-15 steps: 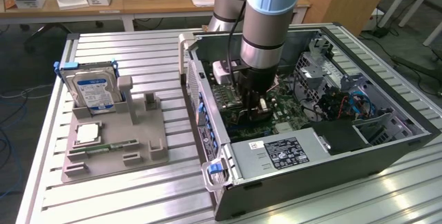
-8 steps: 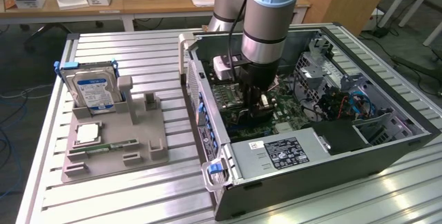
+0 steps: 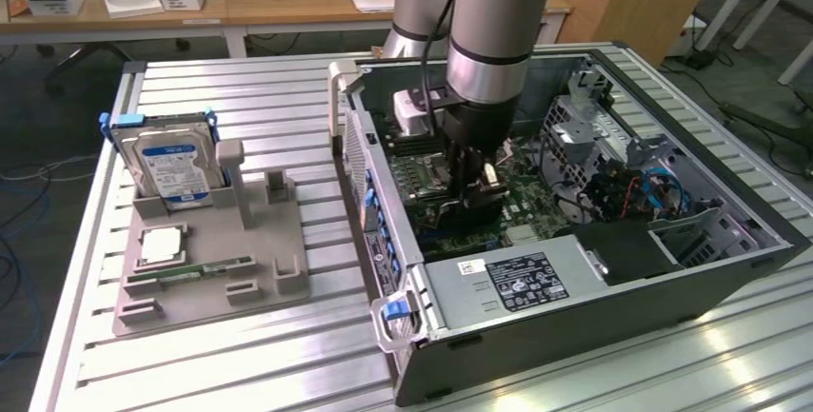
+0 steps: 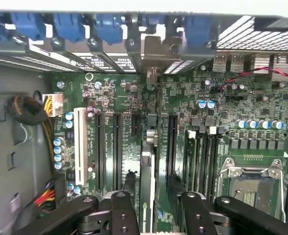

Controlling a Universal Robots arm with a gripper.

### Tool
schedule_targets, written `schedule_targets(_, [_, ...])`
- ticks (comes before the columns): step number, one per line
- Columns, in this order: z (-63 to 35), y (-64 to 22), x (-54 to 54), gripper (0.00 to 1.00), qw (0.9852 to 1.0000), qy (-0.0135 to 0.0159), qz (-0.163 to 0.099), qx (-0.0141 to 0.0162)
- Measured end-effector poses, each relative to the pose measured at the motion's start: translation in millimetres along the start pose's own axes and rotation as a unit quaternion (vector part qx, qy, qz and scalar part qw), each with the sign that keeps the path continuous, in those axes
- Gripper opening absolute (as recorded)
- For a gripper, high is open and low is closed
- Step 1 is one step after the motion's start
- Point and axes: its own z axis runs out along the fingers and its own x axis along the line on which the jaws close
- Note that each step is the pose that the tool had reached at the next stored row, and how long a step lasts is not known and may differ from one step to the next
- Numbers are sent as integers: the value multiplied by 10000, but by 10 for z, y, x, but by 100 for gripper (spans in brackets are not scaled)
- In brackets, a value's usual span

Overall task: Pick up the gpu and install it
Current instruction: 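Insert the gpu into the slot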

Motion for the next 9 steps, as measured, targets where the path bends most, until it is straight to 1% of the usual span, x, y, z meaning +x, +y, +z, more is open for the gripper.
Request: schedule_targets(9, [-254, -17, 6, 40, 10000, 1, 1, 17])
